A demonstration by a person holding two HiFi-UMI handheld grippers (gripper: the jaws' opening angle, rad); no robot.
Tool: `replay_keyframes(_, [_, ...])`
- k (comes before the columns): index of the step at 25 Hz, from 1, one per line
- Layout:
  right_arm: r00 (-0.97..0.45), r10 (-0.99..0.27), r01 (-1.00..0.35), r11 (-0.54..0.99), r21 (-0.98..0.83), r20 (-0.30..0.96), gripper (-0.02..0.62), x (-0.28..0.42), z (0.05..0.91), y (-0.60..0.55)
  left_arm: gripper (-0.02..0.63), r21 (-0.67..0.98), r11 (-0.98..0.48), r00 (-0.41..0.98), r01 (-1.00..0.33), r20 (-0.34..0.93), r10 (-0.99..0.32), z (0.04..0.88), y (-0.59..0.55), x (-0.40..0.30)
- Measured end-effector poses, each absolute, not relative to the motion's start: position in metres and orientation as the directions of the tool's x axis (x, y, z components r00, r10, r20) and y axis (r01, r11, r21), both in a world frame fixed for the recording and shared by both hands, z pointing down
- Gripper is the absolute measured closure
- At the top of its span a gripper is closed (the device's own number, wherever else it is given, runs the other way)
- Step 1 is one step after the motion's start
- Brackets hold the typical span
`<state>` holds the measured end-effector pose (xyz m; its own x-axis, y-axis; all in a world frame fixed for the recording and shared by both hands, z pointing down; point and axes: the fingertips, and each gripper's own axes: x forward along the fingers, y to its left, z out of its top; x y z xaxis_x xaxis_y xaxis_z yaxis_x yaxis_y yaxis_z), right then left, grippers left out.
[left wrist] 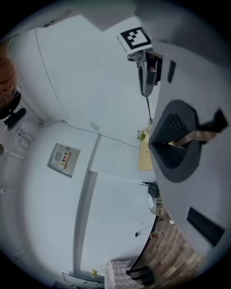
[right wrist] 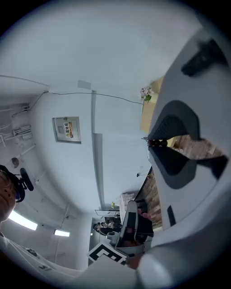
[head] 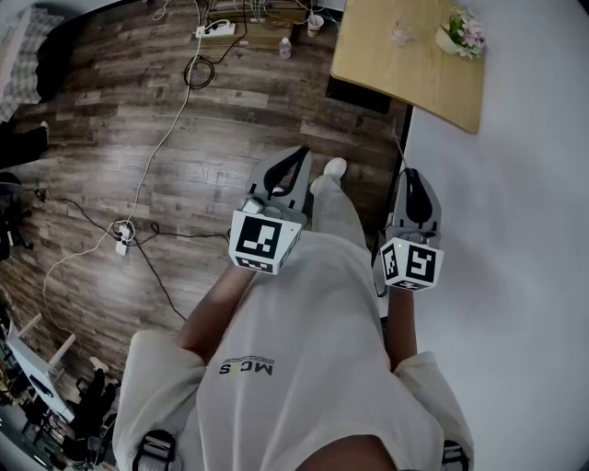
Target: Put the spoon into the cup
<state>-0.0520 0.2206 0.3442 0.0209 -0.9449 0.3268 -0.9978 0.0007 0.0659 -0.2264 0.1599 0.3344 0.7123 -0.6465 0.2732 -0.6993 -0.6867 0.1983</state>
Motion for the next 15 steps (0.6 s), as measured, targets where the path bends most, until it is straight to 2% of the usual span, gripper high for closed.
replay_keyframes(6, [-0.039, -0.950, -0.999, 0.047, 0.018, 0.309, 0.535, -0.040, 0.335, 0.279, 0.595, 0.153, -0.665, 0.676, -0.731, 0.291, -0.677, 0.323, 0.224, -0.223])
replay_keyframes(11, [-0.109, -0.946, -0.994, 0.099, -0.048, 0.305, 0.535, -0.020, 0.346, 0.321, 0.595, 0.091, -0.663, 0.646, -0.743, 0.352, -0.677, 0.326, 0.264, -0.187])
replay_keyframes(15, [-0.134, -0.950, -0.991, 0.124, -0.052, 0.283, 0.535, 0.009, 0.344, 0.349, 0.595, 0.089, -0.652, 0.638, -0.753, 0.341, -0.690, 0.322, 0.291, -0.149])
